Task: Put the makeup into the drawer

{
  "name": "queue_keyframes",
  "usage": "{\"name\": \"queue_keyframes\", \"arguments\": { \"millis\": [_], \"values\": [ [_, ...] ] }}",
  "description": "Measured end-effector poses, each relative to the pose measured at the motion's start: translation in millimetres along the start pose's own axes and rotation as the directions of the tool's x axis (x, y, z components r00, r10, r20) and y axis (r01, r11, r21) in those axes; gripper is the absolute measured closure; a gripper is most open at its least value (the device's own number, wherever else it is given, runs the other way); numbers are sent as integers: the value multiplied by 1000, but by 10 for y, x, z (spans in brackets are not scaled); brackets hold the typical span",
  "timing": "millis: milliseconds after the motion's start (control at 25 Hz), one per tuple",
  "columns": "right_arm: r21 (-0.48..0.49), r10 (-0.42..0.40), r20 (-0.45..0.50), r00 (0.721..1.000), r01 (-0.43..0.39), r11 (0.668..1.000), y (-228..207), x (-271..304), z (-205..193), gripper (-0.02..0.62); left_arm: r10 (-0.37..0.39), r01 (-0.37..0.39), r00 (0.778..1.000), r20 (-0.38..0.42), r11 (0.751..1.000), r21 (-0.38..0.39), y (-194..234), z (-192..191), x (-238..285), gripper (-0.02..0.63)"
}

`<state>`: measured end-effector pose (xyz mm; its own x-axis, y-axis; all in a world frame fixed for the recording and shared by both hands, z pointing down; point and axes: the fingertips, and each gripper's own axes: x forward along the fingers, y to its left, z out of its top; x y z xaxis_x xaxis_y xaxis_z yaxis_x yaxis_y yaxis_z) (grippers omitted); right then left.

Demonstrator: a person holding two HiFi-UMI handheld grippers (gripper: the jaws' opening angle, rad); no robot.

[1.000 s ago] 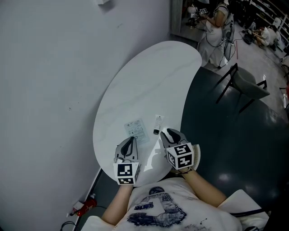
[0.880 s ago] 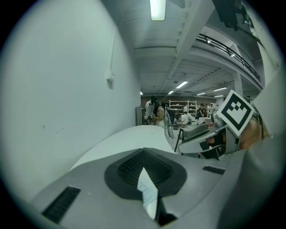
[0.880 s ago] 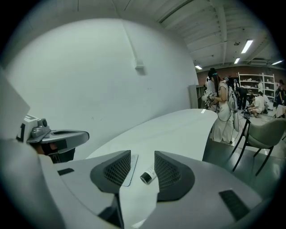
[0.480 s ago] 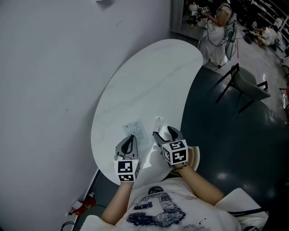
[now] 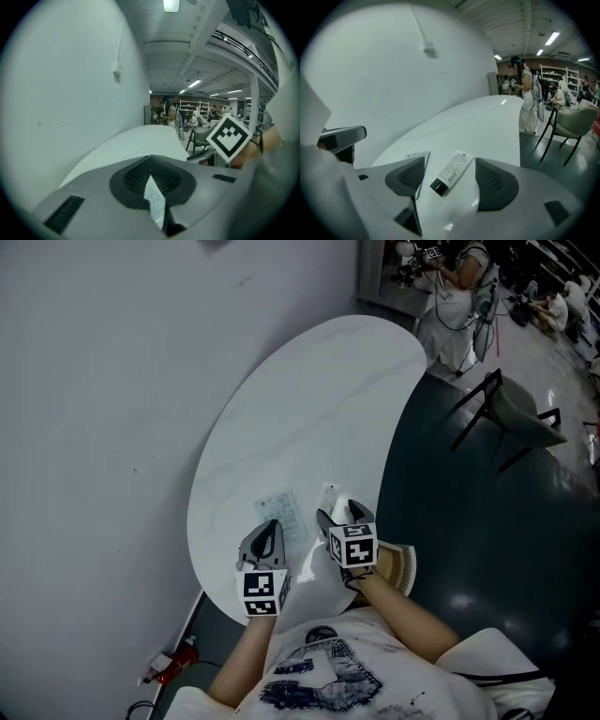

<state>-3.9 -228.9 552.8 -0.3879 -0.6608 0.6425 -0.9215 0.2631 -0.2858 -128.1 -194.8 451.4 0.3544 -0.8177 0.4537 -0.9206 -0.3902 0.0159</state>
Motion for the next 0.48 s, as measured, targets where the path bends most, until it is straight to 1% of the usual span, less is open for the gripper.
{"name": "queue_keyframes", "arguments": {
  "millis": [80,280,480],
  "values": [
    [14,4,-32,999,-3,1000,-7,112,-70,272,3,-3,1000,-3,1000,-4,20,-4,17,558],
    [3,-7,-82,997,8,1000,5,286,-193,272,17,-17,1000,-17,1000,-15,87,-39,16,558],
    [6,-7,-105,994,8,1000,1,377,-229,272,30,-31,999,-27,999,-24,138,-83,32,558]
  ]
}}
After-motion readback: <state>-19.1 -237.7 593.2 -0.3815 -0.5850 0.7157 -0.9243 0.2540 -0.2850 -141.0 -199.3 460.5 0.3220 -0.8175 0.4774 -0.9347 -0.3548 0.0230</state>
